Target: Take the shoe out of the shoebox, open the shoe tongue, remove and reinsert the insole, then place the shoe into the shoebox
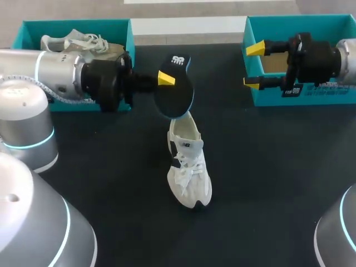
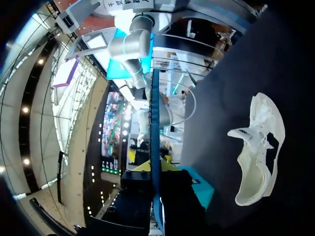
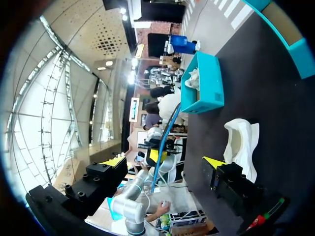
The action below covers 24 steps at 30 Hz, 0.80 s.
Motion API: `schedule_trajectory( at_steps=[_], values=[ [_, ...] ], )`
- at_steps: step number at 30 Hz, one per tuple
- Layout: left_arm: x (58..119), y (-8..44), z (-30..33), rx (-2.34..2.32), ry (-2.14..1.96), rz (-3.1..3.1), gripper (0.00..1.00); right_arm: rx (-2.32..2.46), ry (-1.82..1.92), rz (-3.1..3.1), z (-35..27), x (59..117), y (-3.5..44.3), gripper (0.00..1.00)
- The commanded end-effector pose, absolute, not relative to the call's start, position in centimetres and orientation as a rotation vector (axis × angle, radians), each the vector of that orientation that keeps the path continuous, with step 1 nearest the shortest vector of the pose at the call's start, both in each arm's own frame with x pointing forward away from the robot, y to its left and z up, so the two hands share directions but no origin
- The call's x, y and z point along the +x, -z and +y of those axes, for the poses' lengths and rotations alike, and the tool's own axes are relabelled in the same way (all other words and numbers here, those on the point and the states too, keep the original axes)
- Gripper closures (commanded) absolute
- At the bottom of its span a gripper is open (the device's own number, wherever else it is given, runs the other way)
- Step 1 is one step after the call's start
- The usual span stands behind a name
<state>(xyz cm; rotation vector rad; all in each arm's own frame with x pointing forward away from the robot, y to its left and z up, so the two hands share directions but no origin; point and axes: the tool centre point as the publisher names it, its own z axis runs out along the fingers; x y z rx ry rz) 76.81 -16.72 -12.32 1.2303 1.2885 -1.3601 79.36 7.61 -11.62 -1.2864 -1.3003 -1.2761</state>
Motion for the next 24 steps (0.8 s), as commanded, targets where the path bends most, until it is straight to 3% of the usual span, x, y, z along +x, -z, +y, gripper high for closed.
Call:
schedule_trajectory(
  at_steps=[1,8,24],
  values=[
    [75.61,11.22,-16.90,0.813,1.799,1.650,1.00,-1.289,1.276,-1.300,7.71,79.33,11.63,0.00],
    [74.73,11.12,-16.45,0.596,2.054,1.898,1.00,-1.289,1.276,-1.300,7.71,79.33,11.63,0.00],
    [75.47,11.24,-16.38,0.622,1.990,1.918,1.00,-1.289,1.276,-1.300,7.71,79.33,11.63,0.00]
  ],
)
